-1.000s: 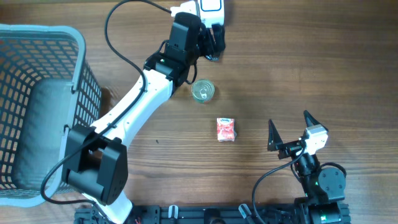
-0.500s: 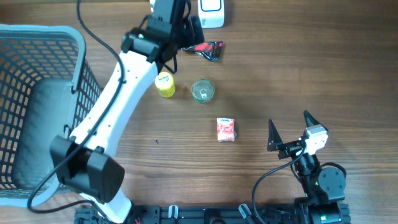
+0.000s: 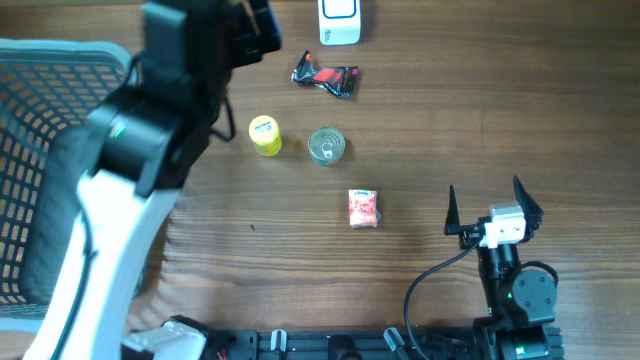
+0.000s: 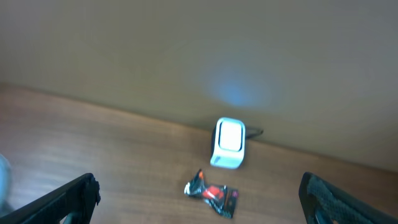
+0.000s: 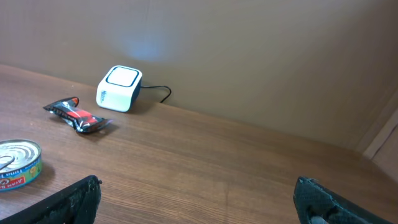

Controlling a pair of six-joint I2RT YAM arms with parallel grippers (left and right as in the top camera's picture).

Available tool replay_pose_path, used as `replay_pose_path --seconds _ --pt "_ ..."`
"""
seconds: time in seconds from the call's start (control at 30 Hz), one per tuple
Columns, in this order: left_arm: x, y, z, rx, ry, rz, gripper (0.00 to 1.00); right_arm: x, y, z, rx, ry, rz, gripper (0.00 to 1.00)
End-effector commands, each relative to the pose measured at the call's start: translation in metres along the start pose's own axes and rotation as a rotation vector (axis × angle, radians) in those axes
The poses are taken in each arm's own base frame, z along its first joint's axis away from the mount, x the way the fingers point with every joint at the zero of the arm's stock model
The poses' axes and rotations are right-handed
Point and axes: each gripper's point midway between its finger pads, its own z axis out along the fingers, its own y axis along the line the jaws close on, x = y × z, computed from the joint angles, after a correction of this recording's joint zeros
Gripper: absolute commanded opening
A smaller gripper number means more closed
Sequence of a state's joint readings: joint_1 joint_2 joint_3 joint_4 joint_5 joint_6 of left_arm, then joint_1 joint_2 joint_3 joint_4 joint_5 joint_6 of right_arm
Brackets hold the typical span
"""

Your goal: Scan the item barcode

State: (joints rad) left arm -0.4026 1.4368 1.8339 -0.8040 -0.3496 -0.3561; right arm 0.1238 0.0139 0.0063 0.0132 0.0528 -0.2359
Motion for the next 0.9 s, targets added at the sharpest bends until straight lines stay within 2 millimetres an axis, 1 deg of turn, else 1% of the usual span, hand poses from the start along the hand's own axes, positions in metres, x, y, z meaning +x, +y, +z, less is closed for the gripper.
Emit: replay_pose_path --seconds 0.0,0.07,0.1,0.17,0.23,0.27,0.3,0.33,0.37,0.4,0.47,0.5,0.53,0.6,0.67,0.77,0.8,0.83,0.87 --pt "-0.028 0.012 -0.040 -0.008 -0.095 0.032 1.00 -0.002 0.011 0.000 -0.060 -0.011 0.049 1.00" --pt "-0.036 0.018 -0.063 0.001 -0.127 0.039 1.00 -0.004 0.019 -0.001 -0.110 -0.016 0.201 1.00" --pt "-0.038 0.020 -0.070 0.003 -0.137 0.045 1.00 -0.006 0.019 -0.001 -0.111 -0.019 0.255 1.00" --pt "-0.047 0.031 -0.094 -0.015 -0.179 0.044 1.00 -0.011 0.016 -0.001 -0.104 -0.034 0.374 1.00" --pt "-0.054 0.045 -0.118 -0.046 -0.223 0.031 1.00 -0.025 0.012 -0.002 -0.108 -0.085 0.562 1.00" --pt "-0.057 0.052 -0.130 -0.059 -0.242 0.025 1.00 -0.035 0.011 -0.003 -0.126 -0.119 0.677 1.00" --pt "-0.059 0.060 -0.143 -0.070 -0.262 0.016 1.00 -0.049 0.017 -0.006 -0.190 -0.160 0.730 1.00" --pt "-0.060 0.065 -0.154 -0.071 -0.277 0.009 1.00 -0.059 0.027 -0.010 -0.264 -0.186 0.711 1.00" --pt "-0.061 0.068 -0.163 -0.067 -0.288 0.003 1.00 -0.062 0.033 -0.011 -0.304 -0.184 0.705 1.00" --pt "-0.061 0.071 -0.171 -0.063 -0.296 -0.001 1.00 -0.059 0.037 -0.011 -0.320 -0.161 0.708 1.00" --pt "-0.058 0.076 -0.179 -0.064 -0.294 0.000 1.00 -0.046 0.041 -0.006 -0.319 -0.092 0.714 1.00" --pt "-0.055 0.078 -0.181 -0.067 -0.287 0.003 1.00 -0.042 0.042 -0.004 -0.316 -0.069 0.716 1.00" --pt "-0.053 0.079 -0.181 -0.072 -0.276 0.009 1.00 -0.043 0.042 -0.002 -0.315 -0.062 0.717 1.00" --pt "-0.044 0.085 -0.181 -0.094 -0.245 0.022 1.00 -0.054 0.040 0.004 -0.315 -0.078 0.684 1.00" --pt "-0.035 0.093 -0.180 -0.138 -0.210 0.031 1.00 -0.072 0.035 0.015 -0.305 -0.084 0.609 1.00" --pt "-0.026 0.101 -0.177 -0.179 -0.179 0.029 1.00 -0.088 0.033 0.045 -0.296 -0.012 0.528 1.00" --pt "-0.023 0.102 -0.176 -0.183 -0.169 0.034 1.00 -0.095 0.037 0.063 -0.325 0.035 0.499 1.00" --pt "-0.021 0.102 -0.175 -0.185 -0.164 0.036 1.00 -0.099 0.042 0.076 -0.349 0.067 0.486 1.00" --pt "-0.020 0.103 -0.175 -0.187 -0.160 0.039 1.00 -0.104 0.048 0.093 -0.388 0.111 0.475 1.00"
